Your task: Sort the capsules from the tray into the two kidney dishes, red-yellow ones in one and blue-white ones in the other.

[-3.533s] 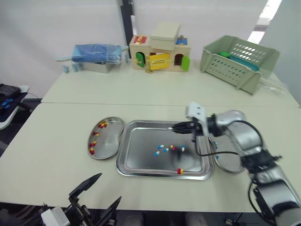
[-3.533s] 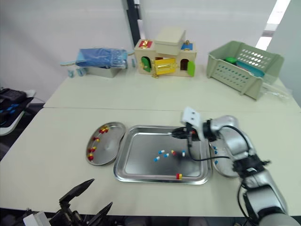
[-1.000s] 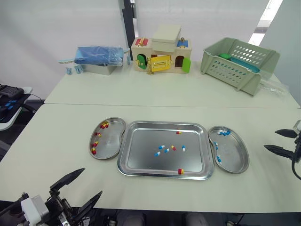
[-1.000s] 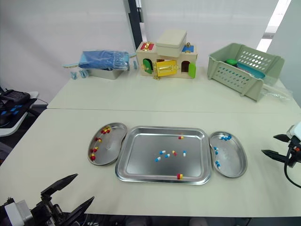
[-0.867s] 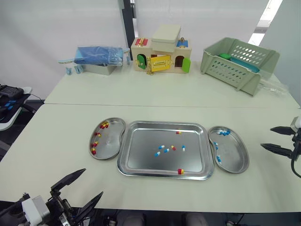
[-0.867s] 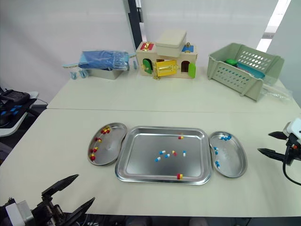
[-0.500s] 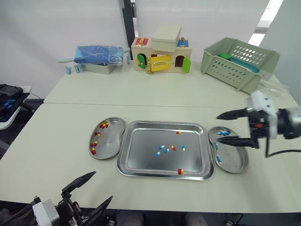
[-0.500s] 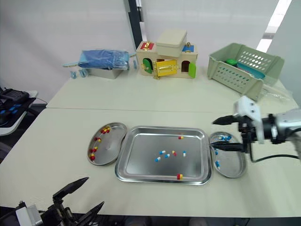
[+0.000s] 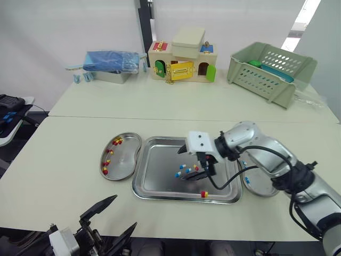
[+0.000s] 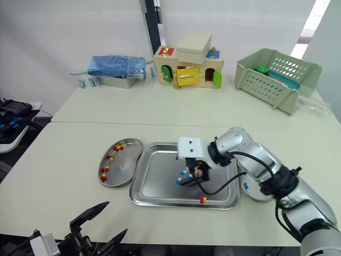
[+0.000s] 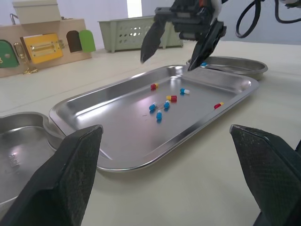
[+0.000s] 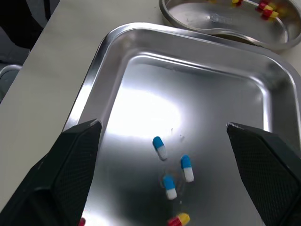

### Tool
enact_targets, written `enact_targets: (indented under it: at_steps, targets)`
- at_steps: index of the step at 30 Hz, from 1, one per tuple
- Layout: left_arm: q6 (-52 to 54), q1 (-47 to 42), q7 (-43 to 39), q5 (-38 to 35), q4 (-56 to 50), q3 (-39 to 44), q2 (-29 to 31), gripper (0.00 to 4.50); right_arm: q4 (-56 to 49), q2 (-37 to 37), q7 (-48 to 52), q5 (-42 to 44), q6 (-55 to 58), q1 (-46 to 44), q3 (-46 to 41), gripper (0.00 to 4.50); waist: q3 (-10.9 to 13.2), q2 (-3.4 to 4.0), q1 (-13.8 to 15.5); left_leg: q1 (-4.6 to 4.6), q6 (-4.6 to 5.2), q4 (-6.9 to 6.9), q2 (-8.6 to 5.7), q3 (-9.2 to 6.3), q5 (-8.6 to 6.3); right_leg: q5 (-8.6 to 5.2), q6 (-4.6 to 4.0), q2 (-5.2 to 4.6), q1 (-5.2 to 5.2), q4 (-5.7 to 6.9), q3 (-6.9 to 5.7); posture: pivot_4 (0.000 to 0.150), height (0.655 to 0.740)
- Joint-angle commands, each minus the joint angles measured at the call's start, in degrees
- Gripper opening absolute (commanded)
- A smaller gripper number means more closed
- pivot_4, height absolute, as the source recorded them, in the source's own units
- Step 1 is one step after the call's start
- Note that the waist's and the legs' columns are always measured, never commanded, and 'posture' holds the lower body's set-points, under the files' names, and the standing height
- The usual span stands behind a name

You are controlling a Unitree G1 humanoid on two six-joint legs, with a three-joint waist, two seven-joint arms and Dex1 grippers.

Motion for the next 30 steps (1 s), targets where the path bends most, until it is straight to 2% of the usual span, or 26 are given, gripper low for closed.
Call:
enact_targets:
  at_steps: [1, 4, 14, 28, 30]
  targets:
    - [-1.64, 1.4, 1.29, 0.65, -2.26, -1.21, -0.88, 4.5, 2.25, 1.52, 0.89, -3.21, -3.49, -1.36, 1.08, 3.22, 0.0, -0.01, 0.16, -0.01, 0.0, 0.0, -0.01, 0.0, 0.0, 0.0, 0.0, -0.01, -0.01, 0.0, 0.0, 0.15, 0.74]
    - [-2.22, 1.67, 1.9, 1.22, -2.36, -2.06, -1.26, 4.5, 4.59, 3.53, 0.91, -5.36, -4.52, -1.5, 2.24, 2.24, 0.0, -0.01, 0.2, -0.01, 0.0, 0.01, -0.01, -0.01, 0.0, 0.0, 0.0, 0.0, -0.01, 0.01, -0.01, 0.15, 0.74]
    - [-1.2, 1.97, 4.69, 1.89, -4.64, -3.26, 0.09, 4.5, 9.57, 7.62, 1.83, -10.23, -6.25, -1.05, 4.0, 2.24, 0.0, 0.0, -0.03, -0.01, 0.0, 0.0, 0.0, 0.02, 0.0, 0.0, 0.0, 0.02, -0.18, 0.14, 0.09, 0.15, 0.74]
    - [-1.7, 2.16, 4.77, 1.31, -3.45, -3.2, 1.33, 4.5, 13.55, 8.4, 3.15, -14.31, -7.45, 0.44, 4.55, 2.24, 0.0, 0.0, -0.07, -0.01, 0.0, -0.01, 0.0, 0.03, 0.0, 0.0, -0.01, 0.04, -0.21, 0.15, 0.11, 0.15, 0.74]
    - [-1.92, 2.15, 4.52, 1.24, -3.0, -3.17, 1.4, 4.5, 13.97, 8.76, 2.97, -14.58, -7.42, 0.24, 4.3, 1.82, 0.0, 0.0, -0.12, -0.01, 0.0, -0.01, 0.01, 0.03, 0.0, 0.0, -0.01, 0.04, -0.21, 0.15, 0.11, 0.15, 0.74]
